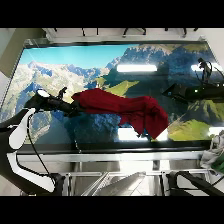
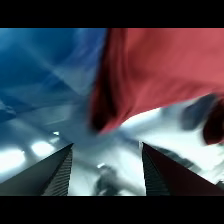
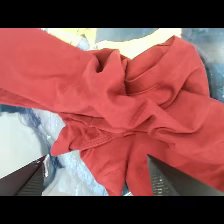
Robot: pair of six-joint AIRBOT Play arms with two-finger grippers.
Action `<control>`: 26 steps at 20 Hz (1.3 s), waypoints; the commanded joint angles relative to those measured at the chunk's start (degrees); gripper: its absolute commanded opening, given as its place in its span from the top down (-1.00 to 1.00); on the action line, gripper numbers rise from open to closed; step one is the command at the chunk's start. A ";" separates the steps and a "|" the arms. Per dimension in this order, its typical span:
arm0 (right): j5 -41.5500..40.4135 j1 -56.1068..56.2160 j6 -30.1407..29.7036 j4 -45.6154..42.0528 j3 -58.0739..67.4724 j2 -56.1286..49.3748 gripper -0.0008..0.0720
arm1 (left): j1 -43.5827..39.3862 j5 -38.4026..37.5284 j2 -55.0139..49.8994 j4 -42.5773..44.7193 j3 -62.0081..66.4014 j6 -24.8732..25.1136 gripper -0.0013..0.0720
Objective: Fold the shirts.
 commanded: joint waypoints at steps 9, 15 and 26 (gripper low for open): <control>0.28 -0.35 1.07 -1.53 -0.02 0.55 -0.93 | -8.15 0.33 -8.68 0.20 12.52 1.99 0.92; 1.62 -3.91 3.13 -15.47 -4.31 -1.57 -0.93 | -5.33 -8.28 2.19 8.61 12.52 -2.32 0.92; -6.19 -19.69 -14.16 9.92 -31.17 -8.70 -0.66 | -5.42 -11.54 11.85 8.61 12.70 -6.51 0.92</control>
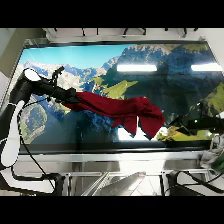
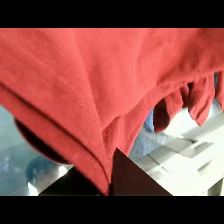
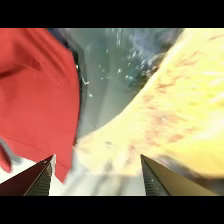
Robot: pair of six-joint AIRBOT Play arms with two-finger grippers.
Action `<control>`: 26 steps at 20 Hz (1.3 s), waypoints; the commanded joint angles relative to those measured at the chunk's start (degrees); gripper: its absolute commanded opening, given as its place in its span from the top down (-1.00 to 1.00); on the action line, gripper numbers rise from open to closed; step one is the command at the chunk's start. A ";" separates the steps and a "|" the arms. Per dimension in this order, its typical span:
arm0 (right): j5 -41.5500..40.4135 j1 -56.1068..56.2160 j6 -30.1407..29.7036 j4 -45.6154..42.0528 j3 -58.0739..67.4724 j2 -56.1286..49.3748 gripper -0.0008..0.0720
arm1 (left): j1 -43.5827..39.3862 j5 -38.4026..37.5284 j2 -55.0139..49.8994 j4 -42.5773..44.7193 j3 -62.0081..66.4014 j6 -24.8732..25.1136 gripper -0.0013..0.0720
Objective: Fold the shirts.
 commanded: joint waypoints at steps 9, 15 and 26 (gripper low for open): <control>-12.33 8.96 -14.84 26.25 -4.00 -12.20 -0.04 | -0.70 -3.08 0.66 -0.26 0.17 -2.14 0.92; -4.98 6.45 -15.45 26.77 -1.49 -3.48 0.92 | 1.27 -4.96 2.32 -0.28 0.22 -2.56 0.92; -3.23 6.51 1.99 9.88 22.69 38.84 0.93 | 3.08 -5.46 25.05 -0.28 0.17 -4.76 0.92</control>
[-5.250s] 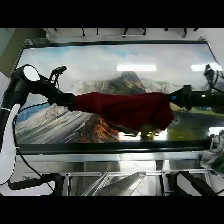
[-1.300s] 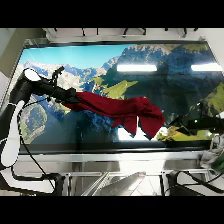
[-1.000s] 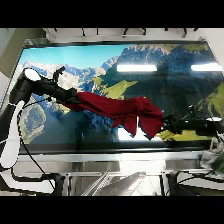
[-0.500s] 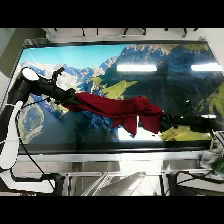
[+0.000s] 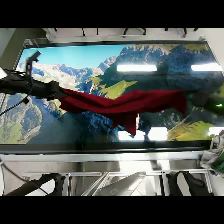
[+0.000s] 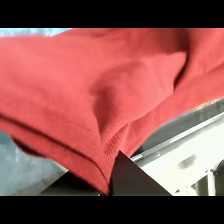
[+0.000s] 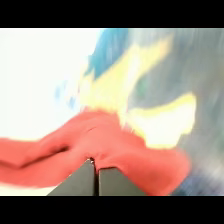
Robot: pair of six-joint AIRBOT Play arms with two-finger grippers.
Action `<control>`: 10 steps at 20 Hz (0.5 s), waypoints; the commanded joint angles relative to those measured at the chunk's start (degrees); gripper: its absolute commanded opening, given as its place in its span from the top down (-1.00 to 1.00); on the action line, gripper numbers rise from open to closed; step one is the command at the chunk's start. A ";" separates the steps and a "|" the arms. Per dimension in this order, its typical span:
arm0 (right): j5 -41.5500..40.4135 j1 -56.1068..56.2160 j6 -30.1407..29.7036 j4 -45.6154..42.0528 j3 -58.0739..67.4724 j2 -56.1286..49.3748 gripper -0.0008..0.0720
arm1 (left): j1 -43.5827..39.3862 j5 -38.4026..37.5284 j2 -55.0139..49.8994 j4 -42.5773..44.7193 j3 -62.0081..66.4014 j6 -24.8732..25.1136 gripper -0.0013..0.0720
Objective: Fold the shirts.
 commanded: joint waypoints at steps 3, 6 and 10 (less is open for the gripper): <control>0.68 0.00 5.46 -10.71 24.11 7.08 0.92 | -1.27 0.09 13.73 0.00 1.16 -4.68 0.92; 0.94 0.02 6.38 -15.98 39.30 4.44 0.92 | -1.27 0.55 20.26 0.70 9.22 -7.69 0.92; 5.44 1.46 7.02 -19.32 54.80 0.26 0.93 | -1.27 0.04 25.14 8.35 22.58 -12.26 0.92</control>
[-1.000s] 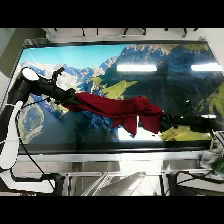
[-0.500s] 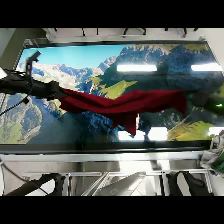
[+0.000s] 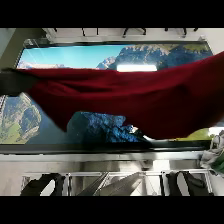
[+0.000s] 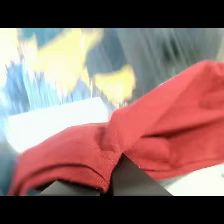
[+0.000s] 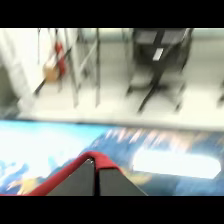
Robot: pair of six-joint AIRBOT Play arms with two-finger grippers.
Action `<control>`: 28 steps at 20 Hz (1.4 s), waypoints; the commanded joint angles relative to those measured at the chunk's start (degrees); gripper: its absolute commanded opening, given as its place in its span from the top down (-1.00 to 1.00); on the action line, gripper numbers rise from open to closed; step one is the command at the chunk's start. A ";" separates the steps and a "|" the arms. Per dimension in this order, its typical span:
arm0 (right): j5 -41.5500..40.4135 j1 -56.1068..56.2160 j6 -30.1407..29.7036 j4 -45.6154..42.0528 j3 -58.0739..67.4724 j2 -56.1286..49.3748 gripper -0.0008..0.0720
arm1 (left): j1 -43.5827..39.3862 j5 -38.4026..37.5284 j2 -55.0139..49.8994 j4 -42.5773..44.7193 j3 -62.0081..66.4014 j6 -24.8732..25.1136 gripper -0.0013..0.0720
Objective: Fold the shirts.
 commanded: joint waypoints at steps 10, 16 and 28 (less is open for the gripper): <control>21.62 27.54 5.60 -36.11 17.70 -6.43 0.93 | -0.09 -12.55 -3.74 16.02 26.84 4.96 0.93; 17.88 27.54 6.84 -33.48 17.68 -27.89 0.93 | -6.67 -3.67 -16.09 20.61 9.77 8.85 0.93; -6.56 31.34 8.24 -22.84 17.66 -64.78 0.92 | -1.14 18.43 -43.85 19.54 -2.91 16.04 0.92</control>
